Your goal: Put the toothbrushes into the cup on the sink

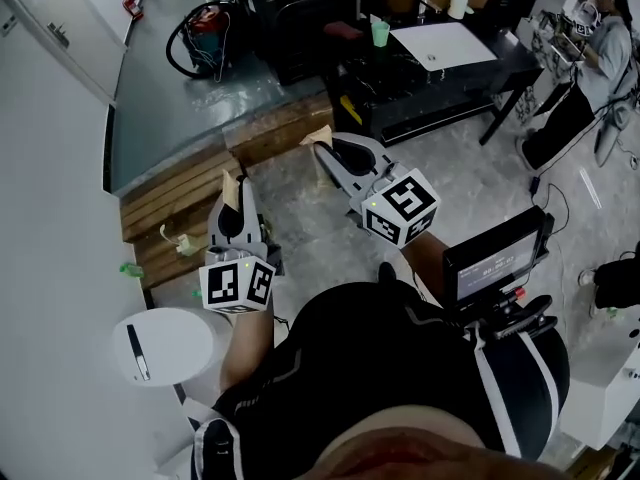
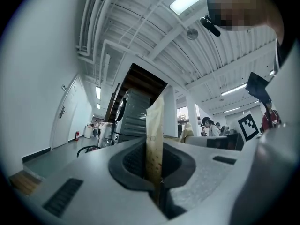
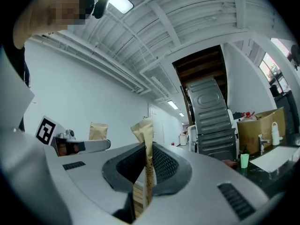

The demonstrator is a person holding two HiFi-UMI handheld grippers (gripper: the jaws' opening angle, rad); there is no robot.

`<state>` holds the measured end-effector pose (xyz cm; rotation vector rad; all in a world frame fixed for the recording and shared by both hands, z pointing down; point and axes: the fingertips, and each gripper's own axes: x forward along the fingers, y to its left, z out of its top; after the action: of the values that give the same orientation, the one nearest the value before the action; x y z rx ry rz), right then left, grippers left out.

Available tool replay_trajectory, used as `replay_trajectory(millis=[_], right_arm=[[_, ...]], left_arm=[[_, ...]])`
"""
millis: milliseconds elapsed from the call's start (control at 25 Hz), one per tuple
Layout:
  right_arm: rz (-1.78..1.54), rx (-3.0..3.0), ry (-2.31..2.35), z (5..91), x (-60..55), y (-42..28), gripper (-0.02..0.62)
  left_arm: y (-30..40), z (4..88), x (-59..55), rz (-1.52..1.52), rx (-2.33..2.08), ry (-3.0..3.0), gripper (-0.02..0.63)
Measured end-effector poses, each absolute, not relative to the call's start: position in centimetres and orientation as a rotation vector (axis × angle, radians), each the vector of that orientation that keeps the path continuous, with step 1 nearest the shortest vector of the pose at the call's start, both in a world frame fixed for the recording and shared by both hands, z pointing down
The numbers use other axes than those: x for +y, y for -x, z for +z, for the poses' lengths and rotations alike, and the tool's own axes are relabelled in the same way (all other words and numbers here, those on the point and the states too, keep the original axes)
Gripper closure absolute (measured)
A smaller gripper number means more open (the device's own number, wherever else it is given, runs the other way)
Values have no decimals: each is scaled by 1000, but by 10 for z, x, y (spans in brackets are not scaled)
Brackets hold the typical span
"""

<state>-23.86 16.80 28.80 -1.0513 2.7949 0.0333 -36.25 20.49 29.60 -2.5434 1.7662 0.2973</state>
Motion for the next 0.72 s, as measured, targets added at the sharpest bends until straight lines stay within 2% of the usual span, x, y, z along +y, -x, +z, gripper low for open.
replay_trajectory(millis=[720], right_arm=[[10,2712,1122,281,83,64,551]], left_arm=[[201,298,106,283,1719,2578,594]])
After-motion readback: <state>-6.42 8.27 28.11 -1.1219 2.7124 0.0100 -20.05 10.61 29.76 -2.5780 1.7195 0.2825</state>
